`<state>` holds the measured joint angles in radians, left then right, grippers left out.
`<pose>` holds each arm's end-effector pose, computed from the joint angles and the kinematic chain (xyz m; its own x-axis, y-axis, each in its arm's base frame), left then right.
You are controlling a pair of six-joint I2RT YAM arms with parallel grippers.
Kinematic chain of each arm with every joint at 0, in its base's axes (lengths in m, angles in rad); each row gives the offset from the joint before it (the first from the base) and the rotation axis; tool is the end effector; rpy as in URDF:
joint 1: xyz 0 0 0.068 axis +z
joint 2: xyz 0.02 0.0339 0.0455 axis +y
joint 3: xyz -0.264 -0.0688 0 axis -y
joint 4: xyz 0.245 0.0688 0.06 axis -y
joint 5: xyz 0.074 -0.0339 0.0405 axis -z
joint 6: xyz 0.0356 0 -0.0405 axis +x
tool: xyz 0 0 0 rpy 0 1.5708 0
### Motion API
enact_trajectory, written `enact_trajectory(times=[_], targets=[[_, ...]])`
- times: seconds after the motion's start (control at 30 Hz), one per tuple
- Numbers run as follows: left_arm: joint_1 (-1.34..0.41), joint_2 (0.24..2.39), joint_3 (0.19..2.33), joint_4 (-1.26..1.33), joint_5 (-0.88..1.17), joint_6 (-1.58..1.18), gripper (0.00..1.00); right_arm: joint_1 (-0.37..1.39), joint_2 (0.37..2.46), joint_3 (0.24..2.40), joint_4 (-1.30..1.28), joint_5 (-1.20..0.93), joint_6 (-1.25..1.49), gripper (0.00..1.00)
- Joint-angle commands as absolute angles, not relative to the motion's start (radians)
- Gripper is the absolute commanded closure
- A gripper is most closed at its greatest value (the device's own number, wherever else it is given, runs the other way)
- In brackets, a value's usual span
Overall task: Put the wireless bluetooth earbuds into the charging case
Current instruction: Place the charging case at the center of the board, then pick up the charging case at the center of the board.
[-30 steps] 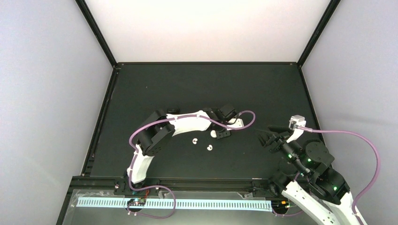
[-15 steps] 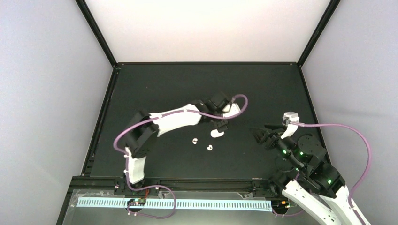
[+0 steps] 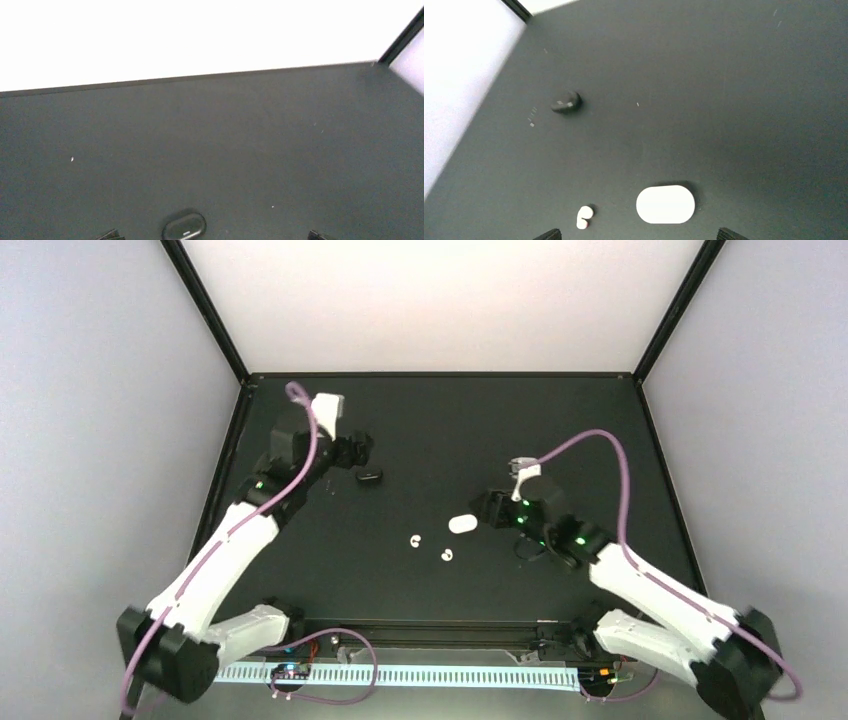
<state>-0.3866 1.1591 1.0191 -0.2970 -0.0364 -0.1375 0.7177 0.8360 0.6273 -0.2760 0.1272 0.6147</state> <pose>0.2456 -0.0986 0.3343 -0.4358 0.0295 -0.8996 0.2893 0.9510 -0.1089 0.1475 0.1228 0.2664 -0.6142 0.2232 -0.7569 -0.2614 0.8475 0.4620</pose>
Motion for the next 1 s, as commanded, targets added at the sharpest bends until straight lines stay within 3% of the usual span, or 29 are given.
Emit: enact_trajectory(times=[0.0,0.27,0.43,0.63,0.97], targets=[[-0.374,0.984,0.915,-0.281,-0.096,-0.297,0.01,0.706,1.077,0.636,-0.011,0.065,0.673,0.19],[-0.378,0.768,0.706,-0.155,-0.090,-0.389,0.01,0.675,1.511,0.819,0.073,-0.024,0.630,0.20],[-0.400,0.762,0.737,-0.206,-0.046,-0.350,0.01,0.670,1.650,0.883,0.049,-0.007,0.587,0.20],[-0.418,0.751,0.728,-0.168,0.059,-0.324,0.01,0.663,1.719,0.885,0.020,-0.029,0.567,0.21],[-0.422,0.760,0.733,-0.166,0.110,-0.309,0.01,0.666,1.664,0.780,0.021,-0.132,0.551,0.24]])
